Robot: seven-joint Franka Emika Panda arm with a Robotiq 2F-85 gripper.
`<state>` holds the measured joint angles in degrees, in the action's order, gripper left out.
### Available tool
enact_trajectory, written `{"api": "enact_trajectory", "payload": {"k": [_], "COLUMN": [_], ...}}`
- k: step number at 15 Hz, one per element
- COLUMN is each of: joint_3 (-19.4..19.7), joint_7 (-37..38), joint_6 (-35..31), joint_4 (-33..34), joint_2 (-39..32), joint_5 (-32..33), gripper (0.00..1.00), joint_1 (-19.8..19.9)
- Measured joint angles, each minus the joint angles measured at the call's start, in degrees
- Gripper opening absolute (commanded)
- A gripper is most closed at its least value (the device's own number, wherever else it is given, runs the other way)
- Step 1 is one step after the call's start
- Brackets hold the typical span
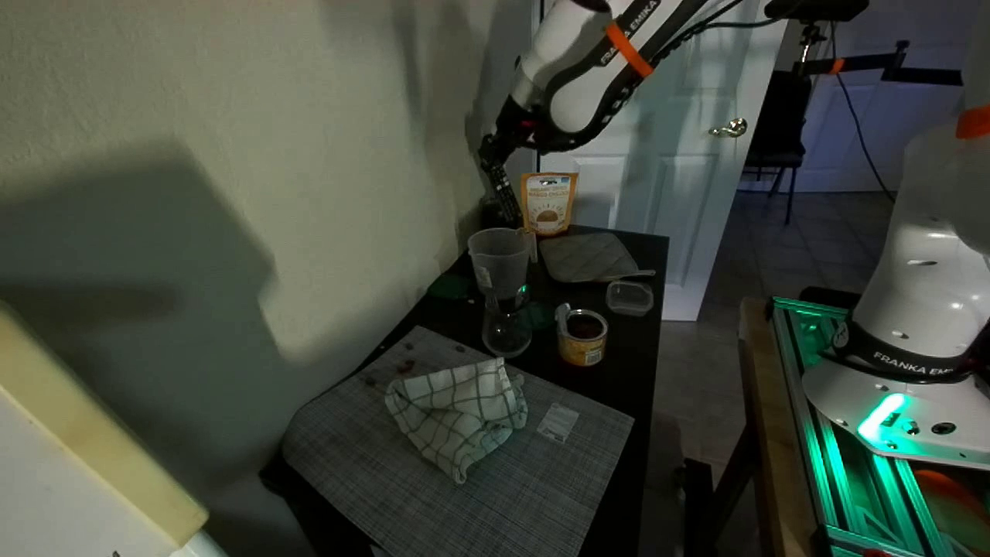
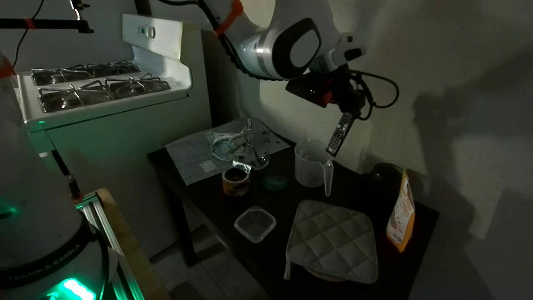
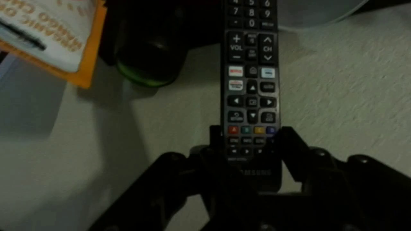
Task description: Pick up the black remote from the clear measuring cup and put it in the black mug
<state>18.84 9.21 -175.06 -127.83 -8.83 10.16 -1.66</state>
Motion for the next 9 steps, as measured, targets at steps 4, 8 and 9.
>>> {"api": "enact_trajectory", "payload": {"k": [4,8,9], "joint_3": [14.17,27.87,30.89], "joint_7": [14.59,28.38,31.4], "joint_6": [-4.13,-5.04,-5.04], "joint_4": [1.94,8.99,10.32], "joint_2": [2.56,-3.96,-6.35], "joint_5": [16.46,23.54,23.75], "gripper": [0.23,0.23,0.23], "joint_1": [-4.09,-12.08,-15.12]}}
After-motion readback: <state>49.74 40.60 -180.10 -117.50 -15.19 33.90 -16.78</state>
